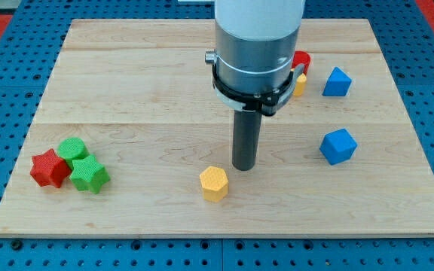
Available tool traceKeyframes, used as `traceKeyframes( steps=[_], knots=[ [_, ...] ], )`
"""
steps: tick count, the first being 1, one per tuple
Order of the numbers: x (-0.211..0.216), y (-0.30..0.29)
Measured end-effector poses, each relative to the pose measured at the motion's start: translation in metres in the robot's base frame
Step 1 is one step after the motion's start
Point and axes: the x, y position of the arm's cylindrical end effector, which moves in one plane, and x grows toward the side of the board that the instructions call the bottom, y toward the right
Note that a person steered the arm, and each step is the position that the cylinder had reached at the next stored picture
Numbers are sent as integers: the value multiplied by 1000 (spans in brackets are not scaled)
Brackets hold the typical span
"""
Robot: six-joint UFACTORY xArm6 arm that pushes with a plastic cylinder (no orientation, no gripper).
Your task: Arrange a group of blocks at the bottom left corner of the board
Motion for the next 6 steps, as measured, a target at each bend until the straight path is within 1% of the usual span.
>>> traceKeyframes(
  steps=[1, 2, 3, 4, 5, 6],
  knots=[
    [7, -18],
    [16, -74],
    [23, -36],
    [49, -21],
    [57, -91],
    [24, -140]
  ],
)
